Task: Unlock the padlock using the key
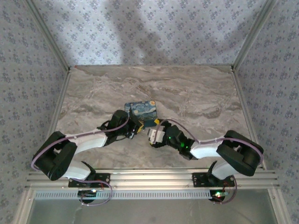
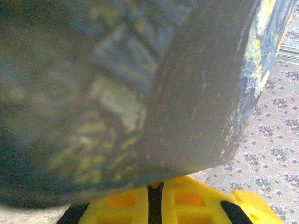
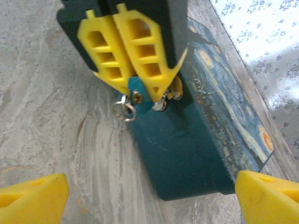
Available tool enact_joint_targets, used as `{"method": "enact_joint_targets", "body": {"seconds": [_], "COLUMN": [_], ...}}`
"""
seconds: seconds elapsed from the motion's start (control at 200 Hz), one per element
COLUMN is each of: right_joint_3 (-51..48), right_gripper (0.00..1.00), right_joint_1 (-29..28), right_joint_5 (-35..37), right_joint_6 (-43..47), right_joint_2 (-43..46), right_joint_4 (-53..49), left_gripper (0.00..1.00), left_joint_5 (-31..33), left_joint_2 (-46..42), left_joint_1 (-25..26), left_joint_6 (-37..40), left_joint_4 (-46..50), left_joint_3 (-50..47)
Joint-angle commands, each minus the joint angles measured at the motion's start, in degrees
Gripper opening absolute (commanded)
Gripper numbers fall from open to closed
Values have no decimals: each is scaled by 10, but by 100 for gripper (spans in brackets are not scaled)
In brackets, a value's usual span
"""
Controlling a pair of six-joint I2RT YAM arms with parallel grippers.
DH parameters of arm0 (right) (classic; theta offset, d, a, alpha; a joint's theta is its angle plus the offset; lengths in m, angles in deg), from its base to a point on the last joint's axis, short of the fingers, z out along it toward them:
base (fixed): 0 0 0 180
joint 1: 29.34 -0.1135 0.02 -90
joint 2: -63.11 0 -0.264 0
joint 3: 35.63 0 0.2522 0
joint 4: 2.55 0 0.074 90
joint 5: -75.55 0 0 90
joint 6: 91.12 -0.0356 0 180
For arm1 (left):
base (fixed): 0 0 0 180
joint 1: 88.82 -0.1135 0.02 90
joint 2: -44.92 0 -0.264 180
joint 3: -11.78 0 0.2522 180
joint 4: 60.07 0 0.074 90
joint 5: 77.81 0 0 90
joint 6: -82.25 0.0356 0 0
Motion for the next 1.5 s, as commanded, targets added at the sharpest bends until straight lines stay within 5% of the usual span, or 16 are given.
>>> {"method": "enact_joint_targets", "body": {"seconds": [0.0, 0.47, 0.904, 1.494], "right_joint_3": [7, 50, 63, 65], "right_gripper": [93, 83, 45, 15], "right_joint_1": [7, -20, -26, -35], "right_joint_5": [-36, -29, -23, 3], "right_joint_6": [-2, 6, -17, -35], "right_joint_2": [-12, -81, -99, -110], "right_joint_4": [41, 87, 84, 89], "left_gripper": [0, 0, 0, 0], "left_joint_5": [-4, -6, -7, -7], "left_joint_2": [-16, -17, -17, -12], "left_joint_1": [4, 4, 4, 4], "left_joint_6": [-9, -8, -8, -9], "left_joint_4": [4, 5, 3, 3], "left_joint_3": [19, 18, 16, 16]}}
